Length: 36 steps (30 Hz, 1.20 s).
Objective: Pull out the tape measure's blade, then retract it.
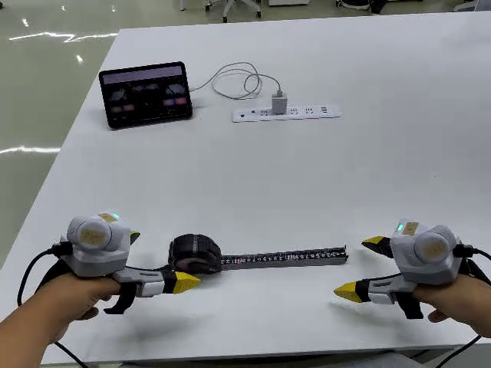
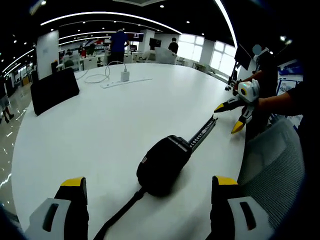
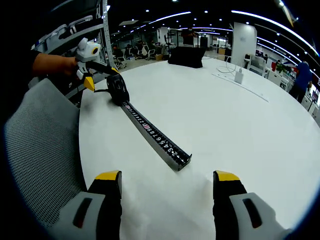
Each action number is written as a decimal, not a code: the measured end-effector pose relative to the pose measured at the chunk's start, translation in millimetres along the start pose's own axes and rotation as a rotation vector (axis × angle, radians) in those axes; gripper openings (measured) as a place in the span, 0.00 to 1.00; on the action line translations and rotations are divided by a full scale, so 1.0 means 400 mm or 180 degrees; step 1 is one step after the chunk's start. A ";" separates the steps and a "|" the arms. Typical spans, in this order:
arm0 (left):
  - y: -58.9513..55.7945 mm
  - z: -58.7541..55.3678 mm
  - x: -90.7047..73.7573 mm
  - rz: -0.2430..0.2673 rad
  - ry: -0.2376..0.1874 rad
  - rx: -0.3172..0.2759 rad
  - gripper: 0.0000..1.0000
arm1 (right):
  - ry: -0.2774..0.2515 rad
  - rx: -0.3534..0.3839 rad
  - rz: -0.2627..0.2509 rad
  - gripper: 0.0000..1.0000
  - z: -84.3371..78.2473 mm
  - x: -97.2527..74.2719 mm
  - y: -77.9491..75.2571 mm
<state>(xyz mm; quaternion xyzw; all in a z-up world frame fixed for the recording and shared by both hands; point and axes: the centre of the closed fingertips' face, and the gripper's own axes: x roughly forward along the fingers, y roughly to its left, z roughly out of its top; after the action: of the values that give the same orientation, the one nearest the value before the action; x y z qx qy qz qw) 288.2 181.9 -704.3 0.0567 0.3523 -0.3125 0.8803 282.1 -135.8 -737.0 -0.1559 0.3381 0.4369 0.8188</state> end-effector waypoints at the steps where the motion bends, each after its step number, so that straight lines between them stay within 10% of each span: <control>1: -0.001 0.004 -0.008 -0.0012 -0.0076 -0.0041 1.00 | -0.0024 0.0016 -0.0021 0.72 0.000 -0.008 -0.006; 5: -0.013 -0.001 -0.027 -0.0031 -0.0164 0.0294 1.00 | -0.0060 0.0007 -0.0076 0.76 -0.004 -0.033 -0.010; 11: -0.005 -0.023 -0.051 0.0012 -0.0234 0.0002 1.00 | -0.0071 0.0010 -0.0088 0.81 -0.034 -0.065 0.001; 36: 0.021 -0.053 -0.135 0.0154 -0.0311 0.0035 1.00 | -0.0249 0.0164 -0.0322 1.00 -0.061 -0.204 0.008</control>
<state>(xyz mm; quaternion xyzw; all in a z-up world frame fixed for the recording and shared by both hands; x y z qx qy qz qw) 250.8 222.8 -685.6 0.0546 0.3057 -0.2955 0.9035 237.5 -197.3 -698.1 -0.1344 0.3087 0.3918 0.8562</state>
